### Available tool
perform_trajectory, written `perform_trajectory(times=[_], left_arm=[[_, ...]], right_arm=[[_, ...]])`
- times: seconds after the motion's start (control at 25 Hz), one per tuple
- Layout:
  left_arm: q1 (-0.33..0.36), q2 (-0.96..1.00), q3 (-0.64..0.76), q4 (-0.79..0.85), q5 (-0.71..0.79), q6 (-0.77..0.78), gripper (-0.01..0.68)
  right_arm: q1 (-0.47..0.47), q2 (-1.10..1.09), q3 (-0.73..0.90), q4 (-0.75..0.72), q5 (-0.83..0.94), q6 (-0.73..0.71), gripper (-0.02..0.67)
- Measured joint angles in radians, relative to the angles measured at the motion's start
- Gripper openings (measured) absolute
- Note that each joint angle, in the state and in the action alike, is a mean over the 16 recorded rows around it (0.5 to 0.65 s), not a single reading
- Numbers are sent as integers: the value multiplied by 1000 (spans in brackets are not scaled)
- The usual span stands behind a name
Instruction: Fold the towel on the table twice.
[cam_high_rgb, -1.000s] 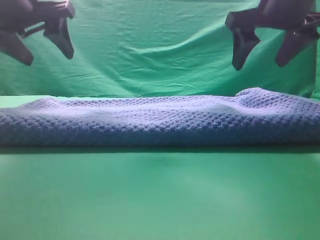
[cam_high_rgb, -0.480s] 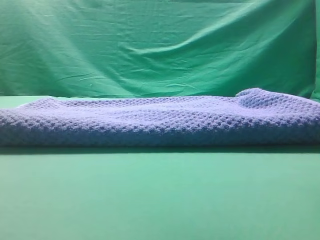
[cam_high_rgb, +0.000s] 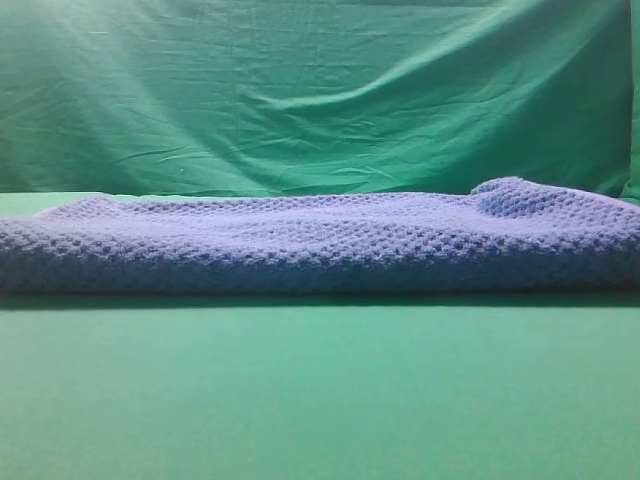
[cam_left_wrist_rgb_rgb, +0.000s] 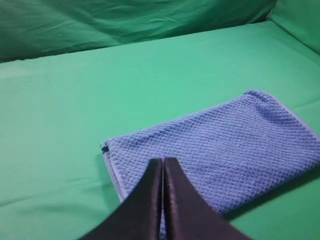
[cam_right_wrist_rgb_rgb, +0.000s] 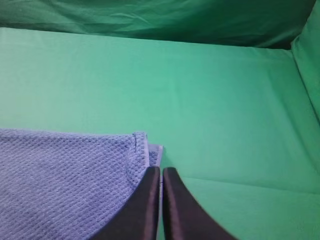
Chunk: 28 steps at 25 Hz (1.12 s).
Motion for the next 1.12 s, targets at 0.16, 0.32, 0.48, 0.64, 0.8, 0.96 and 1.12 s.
perform_trajectory(times=[0.16, 0.32, 0.48, 0.64, 0.8, 0.96, 1.12], left_arm=[[0, -164, 57, 54, 58, -46, 0], [0, -316, 141, 70, 83, -60, 0], [0, -440, 243, 72, 88, -73, 0], [0, -524, 347, 73, 75, -86, 0], [0, -571, 442, 73, 36, -98, 0], [0, -589, 527, 75, -22, -107, 0], [0, -591, 598, 85, -86, -108, 0]], right_arm=[[0, -139, 97, 48, -20, -53, 0], [0, -271, 213, 86, -62, -95, 0], [0, -390, 333, 118, -122, -119, 0], [0, -490, 446, 145, -187, -129, 0], [0, -562, 544, 168, -240, -131, 0], [0, -605, 615, 190, -276, -131, 0], [0, -626, 657, 204, -294, -132, 0]])
